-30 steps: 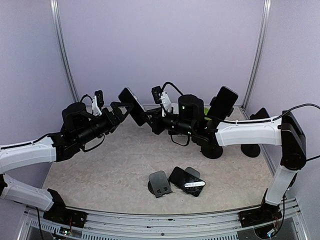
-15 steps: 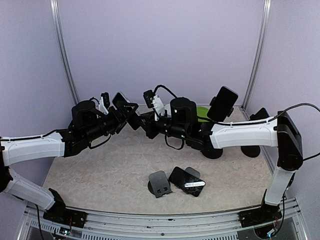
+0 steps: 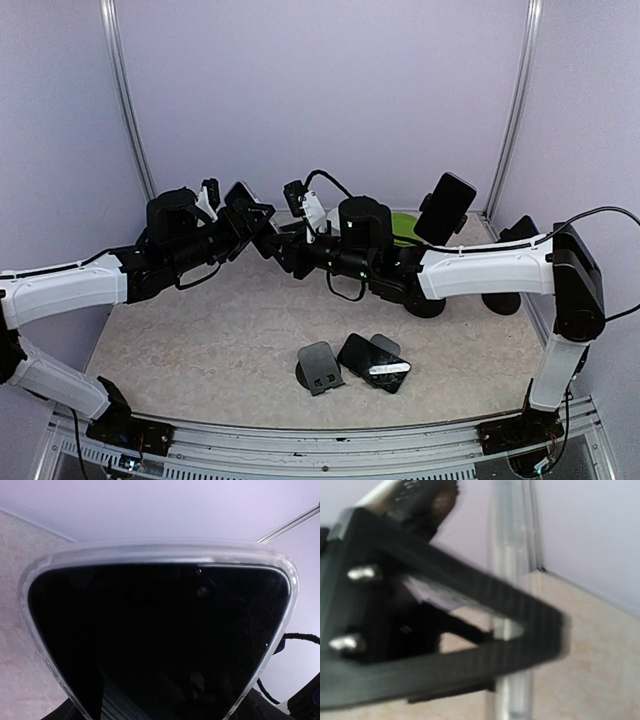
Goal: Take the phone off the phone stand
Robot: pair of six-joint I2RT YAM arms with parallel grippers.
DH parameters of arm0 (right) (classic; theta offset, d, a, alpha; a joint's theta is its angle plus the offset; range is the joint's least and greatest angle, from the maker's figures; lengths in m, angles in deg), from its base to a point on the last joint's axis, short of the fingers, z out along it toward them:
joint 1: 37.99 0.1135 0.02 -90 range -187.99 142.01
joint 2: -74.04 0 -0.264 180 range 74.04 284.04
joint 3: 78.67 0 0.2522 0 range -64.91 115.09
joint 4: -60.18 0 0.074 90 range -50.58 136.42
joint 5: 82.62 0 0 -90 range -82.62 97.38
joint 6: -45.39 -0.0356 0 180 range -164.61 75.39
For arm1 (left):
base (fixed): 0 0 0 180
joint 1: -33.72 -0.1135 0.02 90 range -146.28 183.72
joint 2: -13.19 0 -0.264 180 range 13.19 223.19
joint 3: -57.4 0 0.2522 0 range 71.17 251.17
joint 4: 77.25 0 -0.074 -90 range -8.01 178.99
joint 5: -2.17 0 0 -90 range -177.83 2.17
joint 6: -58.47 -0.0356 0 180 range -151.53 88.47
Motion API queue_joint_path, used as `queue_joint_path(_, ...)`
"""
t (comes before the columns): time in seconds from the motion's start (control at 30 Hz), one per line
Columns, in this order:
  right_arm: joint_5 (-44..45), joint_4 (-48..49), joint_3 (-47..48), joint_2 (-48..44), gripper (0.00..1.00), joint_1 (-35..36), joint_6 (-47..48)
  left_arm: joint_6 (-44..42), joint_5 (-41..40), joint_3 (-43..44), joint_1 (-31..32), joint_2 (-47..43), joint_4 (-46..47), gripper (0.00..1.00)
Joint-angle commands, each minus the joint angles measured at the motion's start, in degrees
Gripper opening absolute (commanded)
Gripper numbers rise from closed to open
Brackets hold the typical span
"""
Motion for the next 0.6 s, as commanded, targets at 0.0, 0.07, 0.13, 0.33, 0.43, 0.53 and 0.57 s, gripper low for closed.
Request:
queue_joint_path(0.0, -3.68, 3.33, -0.10, -1.51, 0.54, 0.84, 1.02, -5.78, -2.96, 3.47, -2.36, -0.29, -6.90, 0.55)
queue_joint_path(0.07, -4.88, 3.23, -0.60, -1.95, 0.69, 0.69, 1.21, -7.44, -1.20, 3.74, -4.06, -0.23, -8.96, 0.52)
queue_joint_path(0.13, -6.47, 3.09, -1.28, -2.60, 0.78, 0.42, 1.53, -9.78, 0.52, 4.32, -6.28, -0.08, -11.75, 0.49)
queue_joint_path(0.33, -12.49, 4.74, -4.53, -4.29, 0.86, -1.72, -0.68, -19.32, 6.64, 8.32, -14.52, 2.44, -24.58, 0.48)
queue_joint_path(0.43, -15.09, 6.31, -5.57, -4.34, 0.87, -3.02, -2.57, -24.71, 8.61, 10.01, -18.75, 3.99, -30.26, 0.47)
queue_joint_path(0.53, -17.23, 6.91, -6.05, -4.14, 0.87, -3.82, -3.50, -31.33, 7.54, 11.77, -22.11, 5.74, -36.93, 0.48)
queue_joint_path(0.57, -18.26, 7.30, -6.19, -4.03, 0.88, -4.02, -3.76, -33.80, 6.44, 12.12, -22.97, 6.26, -38.65, 0.48)
